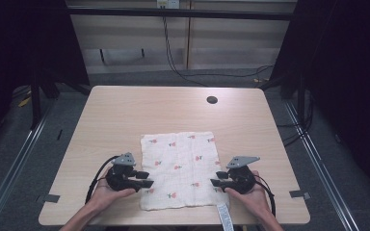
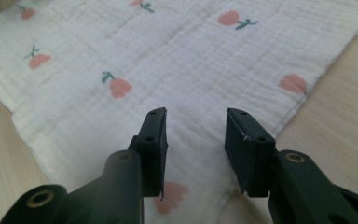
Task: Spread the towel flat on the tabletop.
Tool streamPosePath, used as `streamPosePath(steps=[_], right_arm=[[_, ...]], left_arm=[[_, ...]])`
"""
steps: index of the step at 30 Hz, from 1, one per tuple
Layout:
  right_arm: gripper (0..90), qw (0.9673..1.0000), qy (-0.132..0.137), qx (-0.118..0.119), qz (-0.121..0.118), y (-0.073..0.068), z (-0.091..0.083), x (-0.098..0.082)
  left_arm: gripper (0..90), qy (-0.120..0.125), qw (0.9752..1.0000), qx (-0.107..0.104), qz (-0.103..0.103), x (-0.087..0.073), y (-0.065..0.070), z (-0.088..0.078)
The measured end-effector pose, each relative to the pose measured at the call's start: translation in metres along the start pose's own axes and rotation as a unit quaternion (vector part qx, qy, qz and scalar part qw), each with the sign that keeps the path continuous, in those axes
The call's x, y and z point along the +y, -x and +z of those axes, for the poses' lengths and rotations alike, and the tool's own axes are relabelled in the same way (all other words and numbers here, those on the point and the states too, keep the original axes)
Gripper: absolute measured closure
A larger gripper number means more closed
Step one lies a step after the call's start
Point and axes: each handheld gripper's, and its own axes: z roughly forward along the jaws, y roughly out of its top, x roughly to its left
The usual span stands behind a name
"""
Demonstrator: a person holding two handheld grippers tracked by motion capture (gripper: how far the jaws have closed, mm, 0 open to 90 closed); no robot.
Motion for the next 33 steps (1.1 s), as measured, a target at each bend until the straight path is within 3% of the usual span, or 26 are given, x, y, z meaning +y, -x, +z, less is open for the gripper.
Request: streamPosePath(steps=[3, 6, 8, 11, 16, 22, 28, 29, 33], right_arm=[[54.6, 0.9998, -0.007, -0.007, -0.019, -0.003, 0.002, -0.001], [59.5, 0.9983, -0.014, -0.028, -0.050, -0.009, 0.004, -0.001], [72.3, 0.9985, -0.018, -0.027, -0.045, -0.011, 0.002, -0.001], [82.0, 0.9985, -0.019, -0.029, -0.042, -0.011, -0.001, -0.004], [86.7, 0.9994, -0.024, -0.012, -0.021, -0.013, -0.006, -0.008], [86.7, 0.9992, -0.031, 0.005, -0.025, -0.029, -0.013, -0.016], [84.1, 0.9992, -0.033, 0.018, -0.017, -0.038, -0.016, -0.019], [81.8, 0.9991, -0.031, 0.015, -0.026, -0.040, -0.016, -0.020], [77.3, 0.9994, -0.011, 0.017, -0.029, -0.043, -0.016, -0.015]], left_arm=[[52.6, -0.004, 0.9997, 0.013, 0.019, -0.003, 0.008, 0.007], [50.2, -0.005, 0.9994, 0.019, 0.029, -0.003, 0.012, 0.008], [50.1, -0.013, 0.9990, 0.019, 0.038, -0.005, 0.014, 0.006], [52.8, -0.018, 0.9969, 0.038, 0.067, -0.008, 0.019, 0.004], [65.8, -0.023, 0.9938, 0.069, 0.084, -0.007, 0.022, 0.004], [86.3, -0.030, 0.9944, 0.047, 0.090, -0.008, 0.025, 0.004], [88.6, -0.045, 0.9950, 0.028, 0.084, -0.013, 0.023, -0.005], [88.6, -0.035, 0.9958, 0.027, 0.079, -0.015, 0.023, -0.005], [85.6, -0.057, 0.9943, 0.016, 0.089, -0.014, 0.023, -0.009]])
